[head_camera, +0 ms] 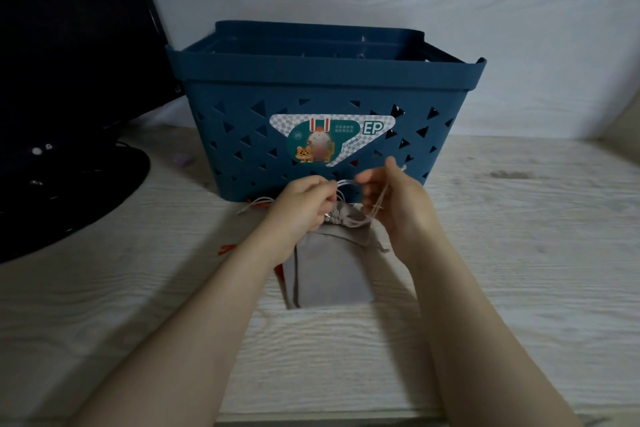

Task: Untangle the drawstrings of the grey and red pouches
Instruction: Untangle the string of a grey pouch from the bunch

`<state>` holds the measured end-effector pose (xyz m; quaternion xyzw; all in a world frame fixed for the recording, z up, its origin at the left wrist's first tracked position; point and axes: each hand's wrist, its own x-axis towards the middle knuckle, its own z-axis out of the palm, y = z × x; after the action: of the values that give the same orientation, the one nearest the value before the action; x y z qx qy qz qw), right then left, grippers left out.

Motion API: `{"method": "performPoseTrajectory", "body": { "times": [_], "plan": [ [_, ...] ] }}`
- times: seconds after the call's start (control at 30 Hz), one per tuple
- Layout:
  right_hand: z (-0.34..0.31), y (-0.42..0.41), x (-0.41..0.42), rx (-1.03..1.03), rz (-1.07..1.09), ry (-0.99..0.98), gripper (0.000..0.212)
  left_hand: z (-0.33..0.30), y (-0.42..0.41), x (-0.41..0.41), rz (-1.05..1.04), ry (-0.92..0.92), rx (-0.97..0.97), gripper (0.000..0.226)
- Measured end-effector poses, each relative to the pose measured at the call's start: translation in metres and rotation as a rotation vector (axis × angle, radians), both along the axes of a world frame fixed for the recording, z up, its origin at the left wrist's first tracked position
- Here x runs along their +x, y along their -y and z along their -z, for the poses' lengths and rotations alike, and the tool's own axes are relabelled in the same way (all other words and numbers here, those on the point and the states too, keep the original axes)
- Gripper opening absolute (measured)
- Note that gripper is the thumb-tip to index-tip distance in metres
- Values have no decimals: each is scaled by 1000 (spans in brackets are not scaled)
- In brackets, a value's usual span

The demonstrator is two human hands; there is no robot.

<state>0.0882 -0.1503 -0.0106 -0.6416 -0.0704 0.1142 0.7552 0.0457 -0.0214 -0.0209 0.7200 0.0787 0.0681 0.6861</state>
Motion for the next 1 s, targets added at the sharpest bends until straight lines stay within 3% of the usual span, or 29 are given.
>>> {"method": "performPoseTrajectory", "body": {
  "times": [0.13,0.3,0.5,0.57,0.7,0.77,0.87,1.0],
  "plan": [
    [-1,3,0,-156,119,92,53,5,4,1,54,16,190,37],
    [-4,2,-8,46,-46,181,33,12,5,2,92,82,491,30],
    [-1,-3,-12,-25,-187,336,25,9,5,-2,110,126,627,26],
    [-2,-4,-13,-20,-200,351,21,11,3,-1,126,98,574,25],
    [2,-3,-8,31,-167,324,20,13,5,2,126,62,204,26],
    [6,-3,-6,-195,-118,369,21,9,6,2,82,38,61,31],
    [9,-2,-5,-519,-92,518,15,7,3,1,24,25,59,36],
    [8,-2,-4,-653,-74,600,26,8,2,1,-14,31,111,40]
  ]
}}
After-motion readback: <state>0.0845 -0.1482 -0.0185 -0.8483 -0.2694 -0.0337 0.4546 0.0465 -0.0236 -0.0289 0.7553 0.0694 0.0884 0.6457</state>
